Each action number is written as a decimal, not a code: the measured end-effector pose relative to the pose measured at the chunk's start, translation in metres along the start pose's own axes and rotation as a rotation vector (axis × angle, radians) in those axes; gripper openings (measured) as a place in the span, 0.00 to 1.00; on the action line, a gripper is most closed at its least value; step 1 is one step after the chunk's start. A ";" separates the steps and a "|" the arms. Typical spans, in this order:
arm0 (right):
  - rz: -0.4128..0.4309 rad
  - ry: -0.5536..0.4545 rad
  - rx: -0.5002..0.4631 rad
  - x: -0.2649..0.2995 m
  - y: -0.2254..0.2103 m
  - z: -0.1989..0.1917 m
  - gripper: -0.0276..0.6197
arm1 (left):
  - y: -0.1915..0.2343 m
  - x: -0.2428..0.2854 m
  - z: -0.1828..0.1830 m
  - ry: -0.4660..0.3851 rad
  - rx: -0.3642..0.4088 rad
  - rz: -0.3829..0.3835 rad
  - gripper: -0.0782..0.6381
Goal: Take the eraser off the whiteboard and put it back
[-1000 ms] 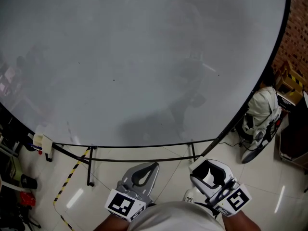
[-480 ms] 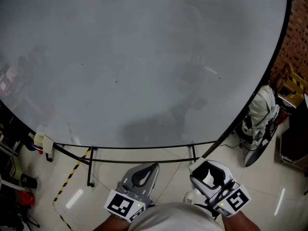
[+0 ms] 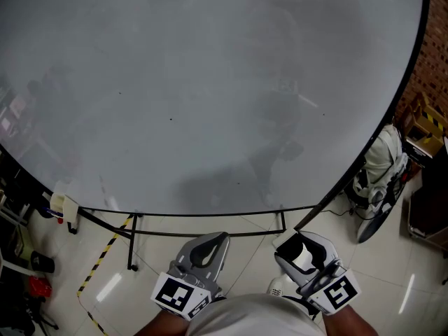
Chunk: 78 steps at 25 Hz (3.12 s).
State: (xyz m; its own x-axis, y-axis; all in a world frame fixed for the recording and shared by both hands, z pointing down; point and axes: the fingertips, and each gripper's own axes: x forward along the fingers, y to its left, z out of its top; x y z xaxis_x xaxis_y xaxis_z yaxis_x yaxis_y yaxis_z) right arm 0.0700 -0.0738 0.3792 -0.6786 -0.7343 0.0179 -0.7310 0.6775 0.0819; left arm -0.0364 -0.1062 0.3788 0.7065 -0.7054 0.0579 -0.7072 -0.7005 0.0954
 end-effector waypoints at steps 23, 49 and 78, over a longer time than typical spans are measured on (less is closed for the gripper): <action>-0.197 -0.014 -0.315 0.057 -0.034 0.074 0.41 | 0.007 -0.005 0.006 -0.013 0.011 -0.007 0.13; -0.301 0.137 -0.602 0.100 -0.059 0.112 0.41 | 0.007 -0.007 0.009 -0.032 -0.005 -0.016 0.13; -0.418 0.083 -0.703 0.144 -0.067 0.150 0.41 | 0.011 -0.013 0.004 -0.029 -0.037 -0.010 0.13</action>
State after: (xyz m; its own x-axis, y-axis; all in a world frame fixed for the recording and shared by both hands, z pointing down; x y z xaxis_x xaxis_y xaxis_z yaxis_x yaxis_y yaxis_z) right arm 0.0103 -0.2188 0.2273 -0.3325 -0.9396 -0.0810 -0.6873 0.1826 0.7031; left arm -0.0534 -0.1046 0.3750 0.7123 -0.7013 0.0282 -0.6980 -0.7037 0.1325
